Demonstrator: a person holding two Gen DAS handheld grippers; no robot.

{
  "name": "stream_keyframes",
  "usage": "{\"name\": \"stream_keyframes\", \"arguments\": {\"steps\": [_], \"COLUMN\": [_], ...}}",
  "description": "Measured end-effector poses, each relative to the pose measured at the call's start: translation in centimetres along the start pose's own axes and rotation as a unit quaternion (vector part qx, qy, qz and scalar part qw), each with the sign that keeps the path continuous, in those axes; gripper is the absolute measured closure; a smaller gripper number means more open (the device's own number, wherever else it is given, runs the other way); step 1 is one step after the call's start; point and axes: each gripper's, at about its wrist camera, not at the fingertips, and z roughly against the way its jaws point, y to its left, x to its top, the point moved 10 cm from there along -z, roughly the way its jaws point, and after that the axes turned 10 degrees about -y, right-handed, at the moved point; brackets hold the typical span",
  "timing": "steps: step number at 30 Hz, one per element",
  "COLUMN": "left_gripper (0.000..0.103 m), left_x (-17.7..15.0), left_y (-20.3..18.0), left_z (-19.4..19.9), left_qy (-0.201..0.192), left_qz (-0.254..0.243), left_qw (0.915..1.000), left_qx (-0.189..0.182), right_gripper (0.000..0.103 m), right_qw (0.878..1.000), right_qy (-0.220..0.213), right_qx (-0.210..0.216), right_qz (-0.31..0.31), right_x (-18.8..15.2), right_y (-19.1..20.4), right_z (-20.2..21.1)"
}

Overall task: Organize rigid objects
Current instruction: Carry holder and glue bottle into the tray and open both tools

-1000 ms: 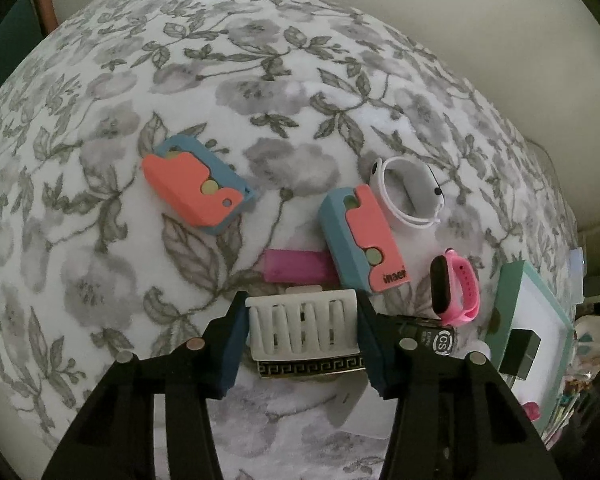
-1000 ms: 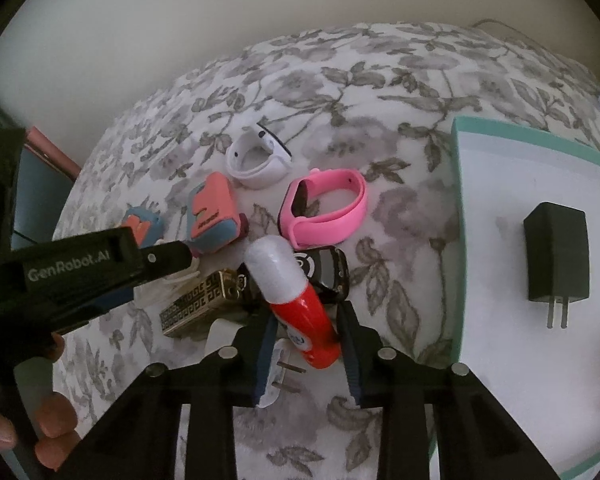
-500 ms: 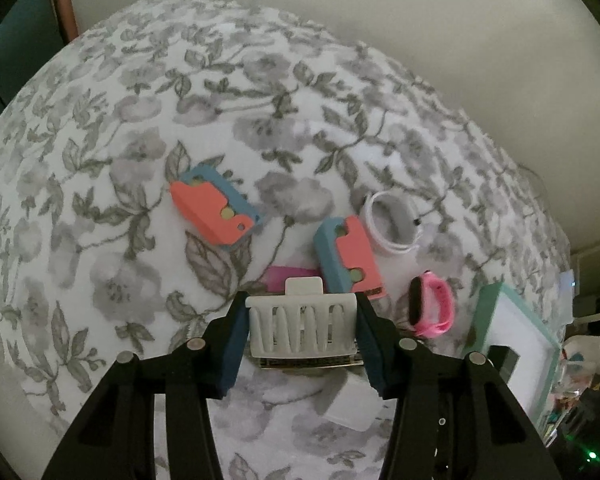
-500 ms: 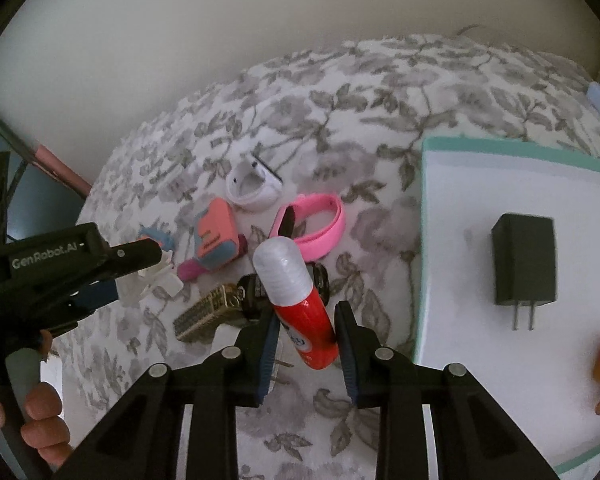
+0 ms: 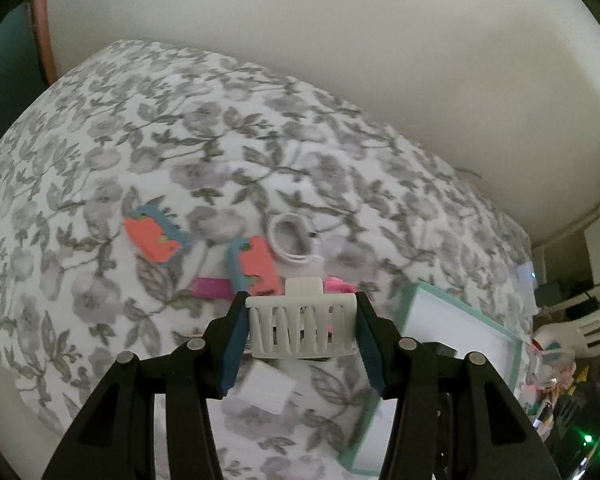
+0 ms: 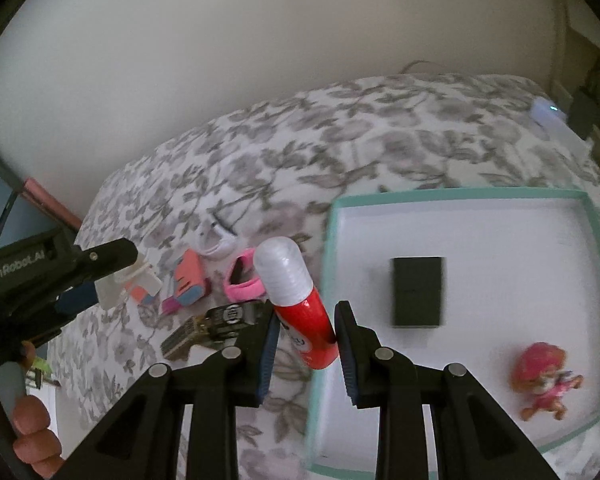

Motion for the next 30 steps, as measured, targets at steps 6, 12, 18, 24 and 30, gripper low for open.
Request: {"name": "stream_keyframes", "arguments": {"steps": [6,12,18,24,30], "left_gripper": [0.051,0.051,0.051,0.051,0.051], "left_x": [-1.2,-2.1,-3.2,-5.3,-7.9], "left_y": [-3.7,-6.8,-10.5,-14.0,-16.0], "left_z": [-0.2,-0.5,-0.7,-0.8,-1.8], "left_qy": [0.008,0.014,0.02,0.027,0.05], "left_qz": [-0.024,-0.047,-0.064,-0.095,-0.123], "left_qw": [0.9996,0.9987,0.9973,0.9942,0.9901], "left_qx": [-0.01,-0.015,-0.029,-0.041,-0.046], "right_gripper": [0.073,0.073,0.073,0.073,0.073], "right_qw": [0.999,0.997,0.995,0.991,0.987], "right_qy": [0.004,0.003,-0.01,-0.025,-0.022], "right_qx": [-0.026,-0.042,-0.068,-0.085,-0.106], "right_qz": [-0.031,-0.06,-0.077,-0.105,-0.117], "right_x": [0.5,1.0,1.7,2.2,1.8], "right_y": [-4.2,-8.2,-12.3,-16.3,-19.2], "right_z": [1.1,2.2,4.0,5.9,6.2]}}
